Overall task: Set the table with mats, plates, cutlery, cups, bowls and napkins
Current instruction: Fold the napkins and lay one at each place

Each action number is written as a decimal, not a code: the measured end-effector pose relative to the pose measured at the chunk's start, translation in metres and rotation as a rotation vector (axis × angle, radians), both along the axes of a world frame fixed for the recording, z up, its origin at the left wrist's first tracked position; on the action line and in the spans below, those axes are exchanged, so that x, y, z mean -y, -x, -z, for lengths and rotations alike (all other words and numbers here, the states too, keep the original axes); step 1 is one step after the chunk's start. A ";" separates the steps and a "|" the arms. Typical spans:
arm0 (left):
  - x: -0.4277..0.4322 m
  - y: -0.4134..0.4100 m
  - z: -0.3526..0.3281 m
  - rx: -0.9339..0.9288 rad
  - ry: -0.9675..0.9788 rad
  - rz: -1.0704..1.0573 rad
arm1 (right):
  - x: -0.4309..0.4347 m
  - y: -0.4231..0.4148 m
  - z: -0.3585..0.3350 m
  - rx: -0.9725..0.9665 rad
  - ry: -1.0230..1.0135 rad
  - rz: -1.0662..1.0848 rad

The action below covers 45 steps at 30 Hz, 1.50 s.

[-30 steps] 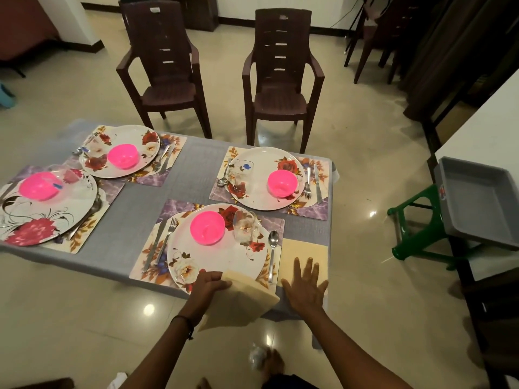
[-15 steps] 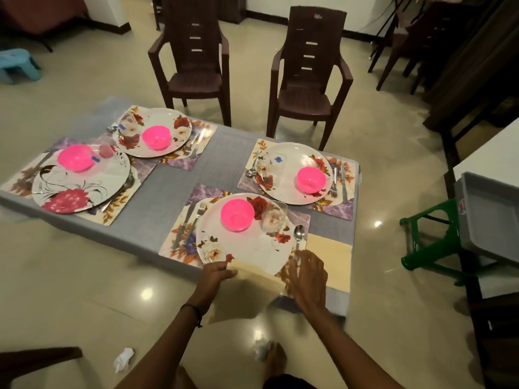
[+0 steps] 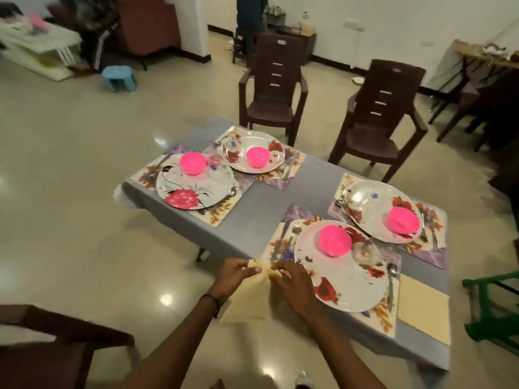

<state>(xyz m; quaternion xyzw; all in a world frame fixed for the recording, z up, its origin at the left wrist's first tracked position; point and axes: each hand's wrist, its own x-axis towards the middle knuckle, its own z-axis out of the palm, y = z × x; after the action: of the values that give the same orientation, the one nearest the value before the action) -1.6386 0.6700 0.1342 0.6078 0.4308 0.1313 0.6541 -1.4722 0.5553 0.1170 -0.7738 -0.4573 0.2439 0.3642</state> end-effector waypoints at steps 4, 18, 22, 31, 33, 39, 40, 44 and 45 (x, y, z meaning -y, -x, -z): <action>-0.032 0.043 -0.009 -0.030 -0.092 -0.022 | -0.045 0.038 -0.008 -0.010 -0.015 -0.109; -0.163 0.109 0.016 -0.111 -0.205 -0.043 | -0.198 0.068 0.009 -0.176 0.064 -0.148; -0.198 0.101 0.024 -0.127 -0.223 -0.018 | -0.238 0.046 0.029 -0.170 0.090 -0.062; -0.275 0.076 0.051 -0.229 -0.259 0.037 | -0.290 -0.059 0.076 0.150 0.293 -0.073; -0.285 0.075 0.058 -0.265 -0.267 0.042 | -0.299 -0.073 0.083 0.251 0.304 -0.092; -0.300 0.060 0.048 -0.257 -0.271 0.030 | -0.333 -0.095 0.085 0.397 0.310 -0.070; -0.305 0.056 0.045 -0.252 -0.280 0.036 | -0.338 -0.095 0.083 0.407 0.339 -0.060; -0.313 0.047 0.046 -0.258 -0.284 0.064 | -0.327 -0.083 0.091 0.451 0.368 0.047; -0.316 0.046 0.047 -0.256 -0.276 0.067 | -0.319 -0.075 0.094 0.462 0.376 0.057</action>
<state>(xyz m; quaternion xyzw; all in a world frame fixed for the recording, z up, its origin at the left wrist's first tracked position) -1.6848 0.9859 0.0869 0.7176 0.4678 0.0887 0.5083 -1.3969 0.8747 0.0230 -0.8752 -0.4530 0.1317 0.1075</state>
